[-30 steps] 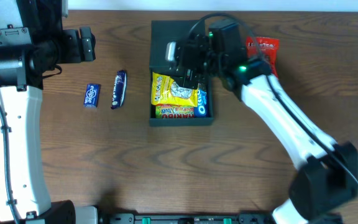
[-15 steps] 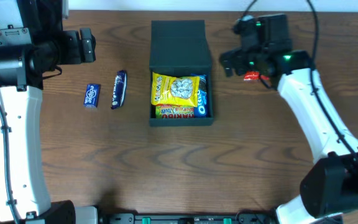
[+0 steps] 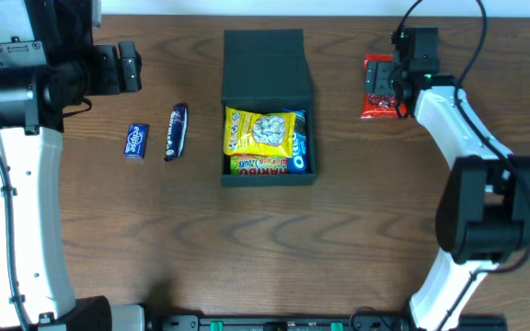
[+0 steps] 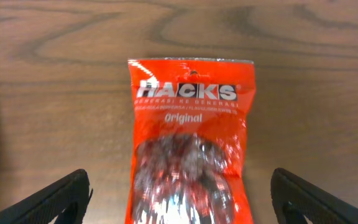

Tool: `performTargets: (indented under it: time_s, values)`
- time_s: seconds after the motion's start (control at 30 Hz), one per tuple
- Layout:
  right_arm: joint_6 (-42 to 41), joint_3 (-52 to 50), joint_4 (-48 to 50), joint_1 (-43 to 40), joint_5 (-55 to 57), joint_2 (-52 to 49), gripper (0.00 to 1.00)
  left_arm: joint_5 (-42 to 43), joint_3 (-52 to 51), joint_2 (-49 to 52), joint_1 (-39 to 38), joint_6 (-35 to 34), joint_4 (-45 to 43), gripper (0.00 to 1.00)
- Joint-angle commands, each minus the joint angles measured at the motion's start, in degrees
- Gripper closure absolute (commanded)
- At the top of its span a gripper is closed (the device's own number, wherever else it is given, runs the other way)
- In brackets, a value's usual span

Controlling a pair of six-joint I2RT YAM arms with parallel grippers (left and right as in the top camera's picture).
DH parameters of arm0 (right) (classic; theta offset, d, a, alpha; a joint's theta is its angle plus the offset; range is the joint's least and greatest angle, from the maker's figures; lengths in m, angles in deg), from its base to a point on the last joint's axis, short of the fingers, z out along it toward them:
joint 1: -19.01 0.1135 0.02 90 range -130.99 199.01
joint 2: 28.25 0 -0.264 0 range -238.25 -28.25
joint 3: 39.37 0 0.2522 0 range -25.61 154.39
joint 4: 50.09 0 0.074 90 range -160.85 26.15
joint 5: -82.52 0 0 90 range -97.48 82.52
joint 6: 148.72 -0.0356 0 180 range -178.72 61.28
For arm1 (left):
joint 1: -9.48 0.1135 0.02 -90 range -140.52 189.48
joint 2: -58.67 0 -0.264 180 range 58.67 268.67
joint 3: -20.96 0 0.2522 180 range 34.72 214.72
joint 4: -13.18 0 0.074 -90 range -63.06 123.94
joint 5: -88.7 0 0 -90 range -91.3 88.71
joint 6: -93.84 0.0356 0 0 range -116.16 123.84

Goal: Pack container
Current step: 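Move right gripper to the red Hacks Original bag and grasp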

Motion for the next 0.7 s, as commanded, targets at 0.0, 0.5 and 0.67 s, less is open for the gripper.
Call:
performTargets:
  time_s: [0.0,0.5,0.67]
  values:
    - [-1.4,0.0,2.8,-0.5,1.0,-2.8,0.10,0.2,0.1,-0.1,0.1,0.4,0.0,0.05]
    - [-3.4,0.0,2.0,-1.0,2.5,-9.1,0.60,0.2,0.1,-0.1,0.1,0.4,0.0,0.05]
    - [-4.3,0.0,0.8,-1.0,2.3,-9.0,0.74,0.2,0.1,-0.1,0.1,0.4,-0.2,0.05]
